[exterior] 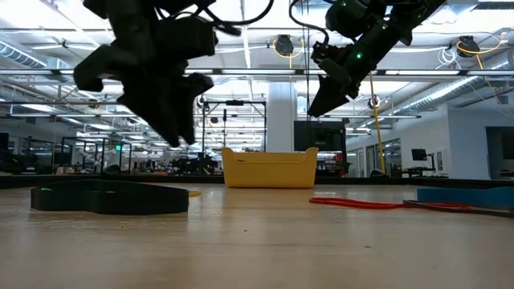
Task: Pick and place rubber bands into bin
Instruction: Put the yellow rubber band into the yellow bin
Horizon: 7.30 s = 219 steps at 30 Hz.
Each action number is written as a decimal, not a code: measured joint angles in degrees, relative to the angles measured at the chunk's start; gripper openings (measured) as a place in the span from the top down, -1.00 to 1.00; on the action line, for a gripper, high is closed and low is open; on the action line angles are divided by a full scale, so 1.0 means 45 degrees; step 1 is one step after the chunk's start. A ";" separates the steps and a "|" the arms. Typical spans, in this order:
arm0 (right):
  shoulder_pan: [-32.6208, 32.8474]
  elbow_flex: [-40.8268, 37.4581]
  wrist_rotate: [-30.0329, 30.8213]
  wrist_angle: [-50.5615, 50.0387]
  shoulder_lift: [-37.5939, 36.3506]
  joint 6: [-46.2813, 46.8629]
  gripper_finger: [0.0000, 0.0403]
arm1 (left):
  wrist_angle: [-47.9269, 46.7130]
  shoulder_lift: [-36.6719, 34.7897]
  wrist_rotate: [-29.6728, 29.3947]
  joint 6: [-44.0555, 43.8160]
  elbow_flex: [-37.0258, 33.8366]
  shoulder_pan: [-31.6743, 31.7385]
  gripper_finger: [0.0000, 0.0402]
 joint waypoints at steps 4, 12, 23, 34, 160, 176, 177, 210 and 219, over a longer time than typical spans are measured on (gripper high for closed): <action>0.0000 0.0000 -0.0002 -0.0001 0.0000 0.0002 0.10 | 0.0764 0.0000 0.0309 0.1262 0.0000 0.0009 0.33; 0.0000 0.0000 0.0001 -0.0001 0.0000 0.0805 0.10 | 0.0662 0.0000 0.0658 0.4232 0.0010 0.0062 0.34; 0.0000 0.0000 0.0018 0.0021 0.0000 0.1914 0.10 | 0.0156 0.0000 0.1230 0.6088 0.0010 0.0271 0.35; 0.0000 0.0005 0.0023 0.0055 0.0005 0.2061 0.10 | 0.0739 0.1452 0.1577 0.6481 0.0010 0.0075 0.35; 0.0000 0.0000 0.0042 0.0026 0.0010 0.1988 0.10 | -0.1205 0.0413 0.1350 0.1262 0.0024 0.0538 -0.13; -0.0001 0.0000 0.0042 0.0049 0.0010 0.2008 0.10 | 0.0011 0.1743 0.1666 0.3315 0.0024 0.0287 0.11; -0.0002 0.0000 0.0042 0.0040 0.0010 0.2008 0.10 | 0.0023 0.1889 0.1632 0.3423 0.0026 0.0228 0.12; -0.0002 0.0000 0.0045 0.0050 0.0010 0.2008 0.10 | 0.0500 0.2726 0.1203 0.1887 0.0019 0.0217 0.85; -0.0003 0.0000 0.0042 0.0050 0.0010 0.2008 0.10 | 0.0682 0.2739 0.1037 0.2398 0.0024 0.0222 0.85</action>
